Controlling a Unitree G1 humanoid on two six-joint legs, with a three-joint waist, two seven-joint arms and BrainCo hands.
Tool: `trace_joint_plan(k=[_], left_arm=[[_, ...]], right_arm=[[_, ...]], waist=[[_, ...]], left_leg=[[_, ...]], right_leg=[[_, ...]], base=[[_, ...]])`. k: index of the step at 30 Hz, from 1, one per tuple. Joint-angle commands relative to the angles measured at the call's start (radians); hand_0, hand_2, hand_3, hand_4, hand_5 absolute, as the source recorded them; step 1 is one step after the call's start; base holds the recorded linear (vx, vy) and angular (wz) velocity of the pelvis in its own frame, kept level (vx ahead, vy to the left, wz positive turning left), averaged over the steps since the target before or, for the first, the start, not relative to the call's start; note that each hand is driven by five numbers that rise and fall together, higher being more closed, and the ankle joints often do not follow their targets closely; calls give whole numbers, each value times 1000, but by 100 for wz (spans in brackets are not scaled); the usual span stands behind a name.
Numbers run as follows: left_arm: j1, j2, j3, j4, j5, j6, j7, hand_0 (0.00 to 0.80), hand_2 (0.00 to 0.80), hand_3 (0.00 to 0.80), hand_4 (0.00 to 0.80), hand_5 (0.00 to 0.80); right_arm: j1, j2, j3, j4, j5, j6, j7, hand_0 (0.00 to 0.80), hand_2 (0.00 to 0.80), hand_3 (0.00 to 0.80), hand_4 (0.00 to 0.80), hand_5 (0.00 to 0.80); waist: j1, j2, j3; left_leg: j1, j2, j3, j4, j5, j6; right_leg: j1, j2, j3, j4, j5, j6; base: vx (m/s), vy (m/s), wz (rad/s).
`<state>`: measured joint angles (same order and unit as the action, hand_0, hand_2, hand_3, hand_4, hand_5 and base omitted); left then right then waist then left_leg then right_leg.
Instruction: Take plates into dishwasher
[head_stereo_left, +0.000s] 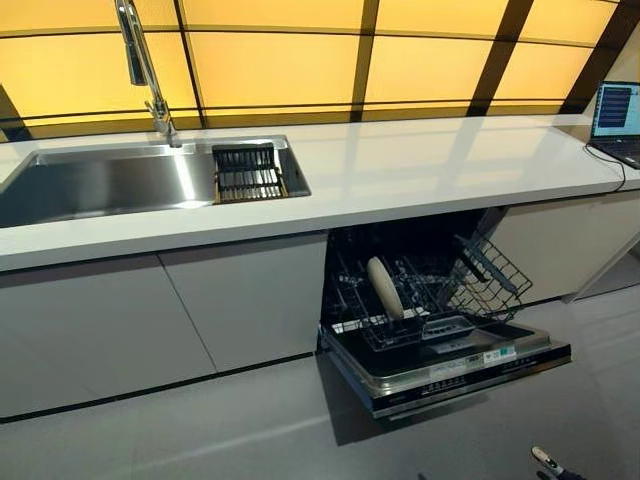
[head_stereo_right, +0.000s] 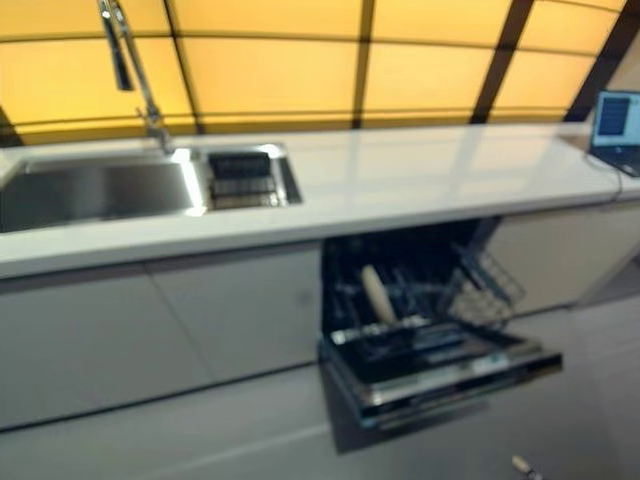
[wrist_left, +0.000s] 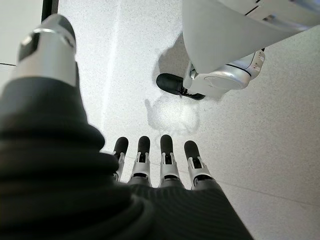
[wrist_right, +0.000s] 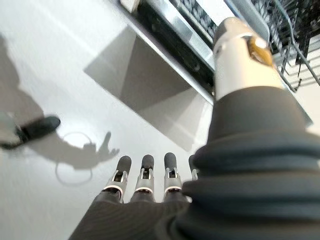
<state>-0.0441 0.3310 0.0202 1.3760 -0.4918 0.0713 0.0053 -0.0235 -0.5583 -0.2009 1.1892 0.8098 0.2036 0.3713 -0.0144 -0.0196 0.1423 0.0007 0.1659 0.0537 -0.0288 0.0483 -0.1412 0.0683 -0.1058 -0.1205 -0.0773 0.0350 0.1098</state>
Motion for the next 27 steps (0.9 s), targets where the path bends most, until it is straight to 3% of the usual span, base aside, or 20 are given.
trace_joint_plan(k=[1,19,27], left_arm=[[-34,10,-10,31,11,-19,-7,0,0,0,0,0],[-40,-51,-96,0,-22,-62,-91,0,0,0,0,0],[-63,-57,-139,-8,-47,-79,-107,0,0,0,0,0]], right_arm=[[-59,8,-28,22,26,-72,4,0,0,0,0,0],[-170,56,-48,25,344,-87,39,0,0,0,0,0],[-243,23,-53,22,474,-102,15,0,0,0,0,0]], waist=[[-5,-9,0],[-1,100,105],[0,155,138]], left_leg=[[-2,-44,-4,-37,24,76],[-101,-83,-28,-58,73,57],[-146,-107,-30,-58,90,55]], right_leg=[[-37,-22,6,47,8,-7],[-118,-29,-18,80,-14,-40],[-161,-46,-29,89,-13,-44]], base=[[-81,-52,15],[-59,-1,4],[-44,34,5]])
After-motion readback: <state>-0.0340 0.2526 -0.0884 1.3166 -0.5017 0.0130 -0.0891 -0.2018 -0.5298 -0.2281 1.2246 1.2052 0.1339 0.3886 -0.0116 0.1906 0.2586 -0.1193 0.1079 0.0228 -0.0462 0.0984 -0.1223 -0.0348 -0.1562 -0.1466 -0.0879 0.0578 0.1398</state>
